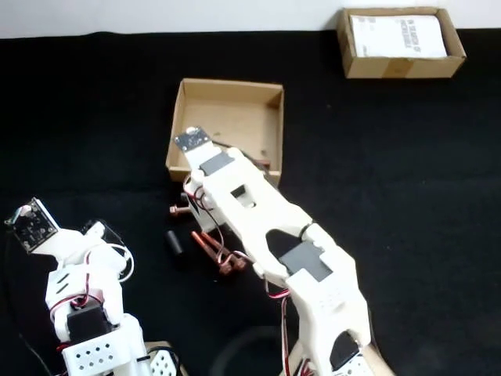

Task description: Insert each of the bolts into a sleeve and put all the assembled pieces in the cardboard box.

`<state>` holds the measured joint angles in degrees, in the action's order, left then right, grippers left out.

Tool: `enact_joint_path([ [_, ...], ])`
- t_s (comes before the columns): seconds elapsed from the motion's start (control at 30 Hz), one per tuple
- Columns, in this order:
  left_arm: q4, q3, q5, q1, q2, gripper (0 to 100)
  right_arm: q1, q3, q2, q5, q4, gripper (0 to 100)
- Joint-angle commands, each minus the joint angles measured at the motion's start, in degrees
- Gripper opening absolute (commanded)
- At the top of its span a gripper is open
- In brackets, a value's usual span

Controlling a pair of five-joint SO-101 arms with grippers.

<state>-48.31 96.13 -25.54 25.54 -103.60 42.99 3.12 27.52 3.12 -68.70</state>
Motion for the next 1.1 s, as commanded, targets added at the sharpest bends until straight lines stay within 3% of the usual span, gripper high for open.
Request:
enact_joint_path([
  [0.0,1.0,1.0,-0.1,-1.0,-0.4,1,0.0,2.2,0.9,0.1,-0.8,3.5],
  [0.03,0.9,1.0,-0.1,-1.0,-0.4,1,0.0,2.2,1.4,0.1,-0.8,0.1],
  [0.23,0.9,1.0,-0.2,-1.1,-0.4,1,-1.1,4.8,0.2,0.1,-4.5,0.7],
  [0.57,0.9,1.0,-0.5,-2.8,0.2,1,-5.8,18.8,-16.0,0.1,-18.5,0.7],
  [0.77,-0.8,1.0,-0.5,-3.6,0.2,1,-7.9,18.6,-26.5,0.6,-29.1,0.7],
  [0.9,-1.6,0.5,-0.1,-3.6,0.0,1,-12.1,18.0,-35.5,5.9,-32.4,0.7],
  [1.07,-7.6,-6.5,6.4,-7.2,0.1,1,-14.8,6.5,-52.5,6.9,-32.3,0.7],
])
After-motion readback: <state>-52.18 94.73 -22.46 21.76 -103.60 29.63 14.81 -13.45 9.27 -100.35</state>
